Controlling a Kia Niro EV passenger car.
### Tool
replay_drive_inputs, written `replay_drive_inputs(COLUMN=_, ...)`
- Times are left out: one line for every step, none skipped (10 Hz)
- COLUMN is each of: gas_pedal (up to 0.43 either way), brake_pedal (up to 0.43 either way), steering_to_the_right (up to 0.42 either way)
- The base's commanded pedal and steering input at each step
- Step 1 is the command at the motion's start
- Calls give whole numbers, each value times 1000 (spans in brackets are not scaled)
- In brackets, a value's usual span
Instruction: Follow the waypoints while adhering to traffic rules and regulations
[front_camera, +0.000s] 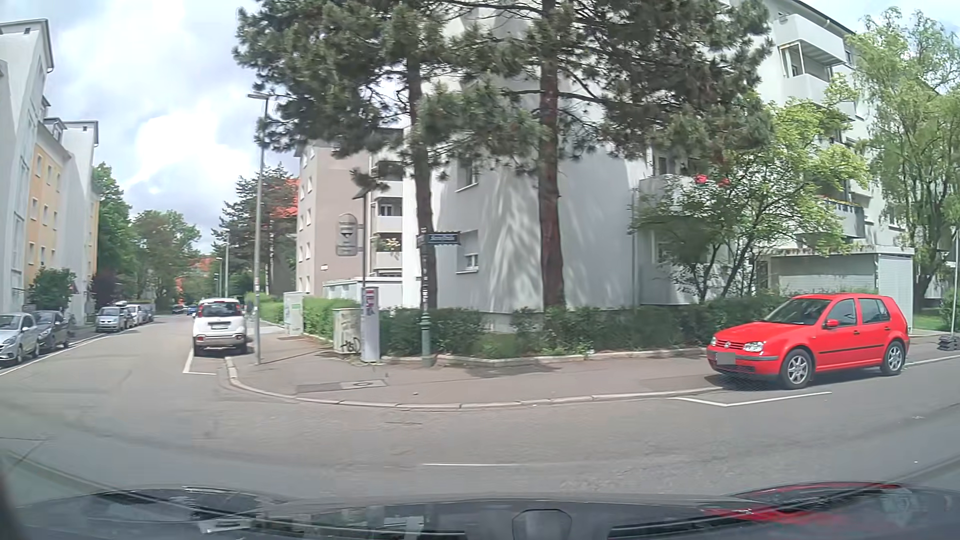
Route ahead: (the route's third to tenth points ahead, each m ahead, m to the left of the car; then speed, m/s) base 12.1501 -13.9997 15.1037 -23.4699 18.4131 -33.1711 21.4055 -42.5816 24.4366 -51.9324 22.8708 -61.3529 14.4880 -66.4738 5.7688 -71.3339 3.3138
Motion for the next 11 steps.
replay_drive_inputs(gas_pedal=59, brake_pedal=0, steering_to_the_right=688)
replay_drive_inputs(gas_pedal=59, brake_pedal=0, steering_to_the_right=709)
replay_drive_inputs(gas_pedal=59, brake_pedal=0, steering_to_the_right=725)
replay_drive_inputs(gas_pedal=59, brake_pedal=0, steering_to_the_right=739)
replay_drive_inputs(gas_pedal=59, brake_pedal=0, steering_to_the_right=748)
replay_drive_inputs(gas_pedal=59, brake_pedal=0, steering_to_the_right=758)
replay_drive_inputs(gas_pedal=59, brake_pedal=0, steering_to_the_right=764)
replay_drive_inputs(gas_pedal=59, brake_pedal=0, steering_to_the_right=764)
replay_drive_inputs(gas_pedal=59, brake_pedal=0, steering_to_the_right=758)
replay_drive_inputs(gas_pedal=59, brake_pedal=0, steering_to_the_right=749)
replay_drive_inputs(gas_pedal=59, brake_pedal=0, steering_to_the_right=735)
